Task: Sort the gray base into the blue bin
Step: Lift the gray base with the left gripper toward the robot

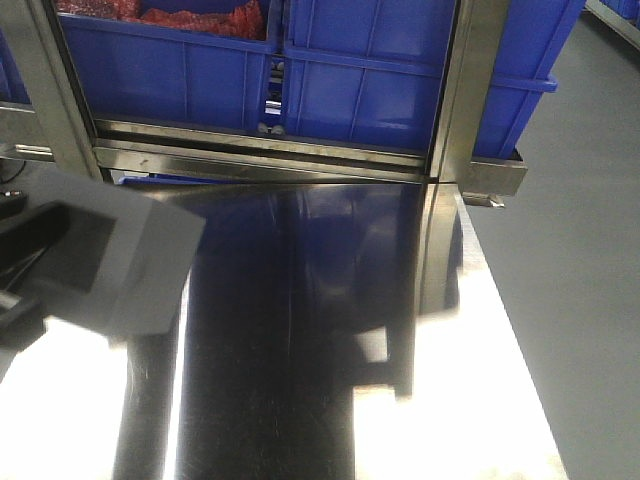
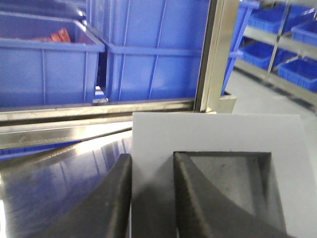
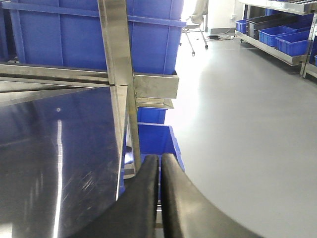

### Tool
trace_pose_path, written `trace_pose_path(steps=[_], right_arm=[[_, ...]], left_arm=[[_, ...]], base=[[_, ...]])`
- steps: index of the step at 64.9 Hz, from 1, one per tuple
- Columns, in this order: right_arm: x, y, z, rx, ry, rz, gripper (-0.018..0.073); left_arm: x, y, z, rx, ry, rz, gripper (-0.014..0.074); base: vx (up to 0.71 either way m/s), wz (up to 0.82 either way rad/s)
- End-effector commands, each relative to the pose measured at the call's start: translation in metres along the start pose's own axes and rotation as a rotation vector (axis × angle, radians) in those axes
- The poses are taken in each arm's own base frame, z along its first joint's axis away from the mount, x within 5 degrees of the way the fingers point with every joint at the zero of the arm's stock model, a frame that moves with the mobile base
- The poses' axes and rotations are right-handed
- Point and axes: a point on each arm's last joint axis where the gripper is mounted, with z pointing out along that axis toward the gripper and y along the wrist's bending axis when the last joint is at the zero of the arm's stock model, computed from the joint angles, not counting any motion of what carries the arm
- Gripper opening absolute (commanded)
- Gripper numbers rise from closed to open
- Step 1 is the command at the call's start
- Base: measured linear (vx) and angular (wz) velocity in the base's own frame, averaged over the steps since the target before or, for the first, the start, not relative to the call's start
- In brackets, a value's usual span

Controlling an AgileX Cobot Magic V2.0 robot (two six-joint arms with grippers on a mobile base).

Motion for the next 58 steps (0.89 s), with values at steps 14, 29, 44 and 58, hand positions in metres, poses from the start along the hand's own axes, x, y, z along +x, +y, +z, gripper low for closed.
trace_pose_path(steps=[14, 29, 44, 58], right_arm=[[-0.006, 0.000, 0.000, 0.000, -0.076, -0.008, -0.0005], [-0.006, 0.000, 0.000, 0.000, -0.076, -0.008, -0.0005], [-0.006, 0.000, 0.000, 0.000, -0.074, -0.008, -0.0005], [-0.006, 0.000, 0.000, 0.000, -0.074, -0.008, -0.0005]], left_arm=[[0.009, 0.001, -0.061, 0.015, -0.278, -0.012, -0.0008], [0.025, 0.001, -0.080, 0.028, -0.304, -0.010, -0.0008], [0.029, 0.001, -0.078, 0.033, -0.243, -0.010, -0.0008], [0.030, 0.001, -0.077, 0.033, -0.241, -0.009, -0.0008]], base=[[0.00, 0.00], [0.00, 0.00], [0.00, 0.00], [0.00, 0.00]])
